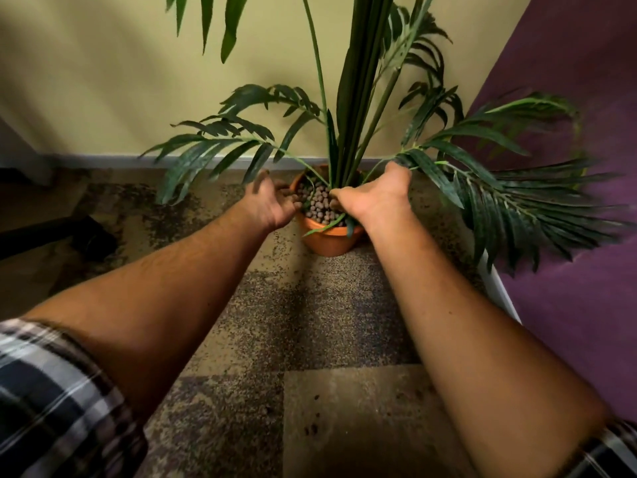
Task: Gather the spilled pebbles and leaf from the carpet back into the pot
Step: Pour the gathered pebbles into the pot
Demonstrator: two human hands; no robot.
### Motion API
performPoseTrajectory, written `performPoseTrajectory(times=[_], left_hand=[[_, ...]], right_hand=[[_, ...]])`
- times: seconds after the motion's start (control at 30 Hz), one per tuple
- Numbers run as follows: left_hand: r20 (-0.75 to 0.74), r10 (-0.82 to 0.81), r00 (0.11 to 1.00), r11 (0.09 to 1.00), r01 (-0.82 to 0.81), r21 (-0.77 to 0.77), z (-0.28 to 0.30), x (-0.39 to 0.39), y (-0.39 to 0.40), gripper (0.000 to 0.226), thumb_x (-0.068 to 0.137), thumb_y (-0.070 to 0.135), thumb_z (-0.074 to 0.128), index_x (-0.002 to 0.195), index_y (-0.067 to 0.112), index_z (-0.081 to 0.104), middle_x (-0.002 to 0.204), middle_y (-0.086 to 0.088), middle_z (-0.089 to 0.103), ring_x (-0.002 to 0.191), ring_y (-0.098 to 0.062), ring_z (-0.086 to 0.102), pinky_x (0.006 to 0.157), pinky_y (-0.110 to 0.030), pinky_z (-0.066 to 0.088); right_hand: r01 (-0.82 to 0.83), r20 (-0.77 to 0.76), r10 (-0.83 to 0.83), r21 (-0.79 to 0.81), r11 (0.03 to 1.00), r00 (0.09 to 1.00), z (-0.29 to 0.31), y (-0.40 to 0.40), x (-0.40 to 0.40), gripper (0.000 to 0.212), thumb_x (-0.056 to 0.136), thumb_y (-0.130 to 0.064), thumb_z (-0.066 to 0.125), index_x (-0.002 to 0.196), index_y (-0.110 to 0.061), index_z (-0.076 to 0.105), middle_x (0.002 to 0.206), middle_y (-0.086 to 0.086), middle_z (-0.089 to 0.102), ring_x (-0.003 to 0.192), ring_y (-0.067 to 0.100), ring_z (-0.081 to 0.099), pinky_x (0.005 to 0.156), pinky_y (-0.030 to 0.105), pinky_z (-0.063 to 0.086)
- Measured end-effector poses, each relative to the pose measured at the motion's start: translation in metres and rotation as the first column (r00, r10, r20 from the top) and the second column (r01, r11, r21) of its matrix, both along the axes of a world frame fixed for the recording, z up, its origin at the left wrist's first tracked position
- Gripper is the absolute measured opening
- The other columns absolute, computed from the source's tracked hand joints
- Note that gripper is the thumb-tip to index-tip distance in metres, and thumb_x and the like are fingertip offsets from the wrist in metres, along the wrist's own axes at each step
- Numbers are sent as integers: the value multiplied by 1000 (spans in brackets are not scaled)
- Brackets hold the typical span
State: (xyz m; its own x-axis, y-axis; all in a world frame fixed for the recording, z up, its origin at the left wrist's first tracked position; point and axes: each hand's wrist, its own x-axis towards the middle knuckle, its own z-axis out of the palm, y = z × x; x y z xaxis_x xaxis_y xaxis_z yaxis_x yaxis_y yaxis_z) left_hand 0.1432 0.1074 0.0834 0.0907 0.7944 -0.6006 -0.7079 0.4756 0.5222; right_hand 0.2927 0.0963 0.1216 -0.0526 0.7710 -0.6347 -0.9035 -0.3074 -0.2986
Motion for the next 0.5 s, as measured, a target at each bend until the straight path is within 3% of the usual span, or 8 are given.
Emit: performPoseTrajectory(times=[0.1, 0.2, 0.3, 0.4, 0.5], left_hand=[[-23, -6, 1000, 1000, 7, 26, -2, 0, -2, 64, 108, 41, 19, 155, -1, 24, 158, -27, 30, 147, -37, 30, 120, -46, 25], [-64, -23, 998, 998, 27, 55, -6, 0, -3, 62, 108, 41, 17, 154, 0, 28, 157, -25, 34, 146, -36, 33, 120, -45, 26], [-176, -14, 984, 995, 30, 90, -16, 1, -2, 61, 109, 39, 15, 144, 0, 46, 146, -21, 51, 137, -31, 48, 118, -41, 35], [-273, 36, 961, 986, 10, 165, -29, 3, -9, 61, 108, 40, 16, 122, 3, 63, 126, -16, 68, 121, -25, 62, 106, -35, 47], [-336, 117, 934, 980, -54, 190, -43, 9, -27, 56, 107, 32, 20, 104, 6, 69, 112, -13, 74, 103, -21, 71, 92, -31, 52]], right_hand=[[-18, -17, 19, 63, 998, 1000, -6, 4, 5, 74, 101, -47, 29, 163, -13, 7, 169, 18, 10, 156, 38, 10, 127, 56, 6], [-41, 90, 35, 67, 997, 995, -5, -4, 9, 76, 103, -50, 30, 162, -9, 8, 168, 20, 12, 156, 36, 13, 128, 51, 9], [24, 300, -30, 24, 999, 953, -12, -20, 12, 71, 106, -46, 33, 155, 5, 27, 161, 24, 32, 150, 34, 34, 124, 41, 28], [2, 490, 3, -9, 1000, 871, -42, -35, 20, 64, 110, -42, 26, 143, 10, 47, 146, 25, 52, 136, 32, 53, 115, 35, 43], [19, 600, 50, -107, 994, 798, -87, -45, 40, 62, 111, -38, 24, 132, 8, 59, 135, 23, 64, 115, 29, 66, 92, 27, 57]])
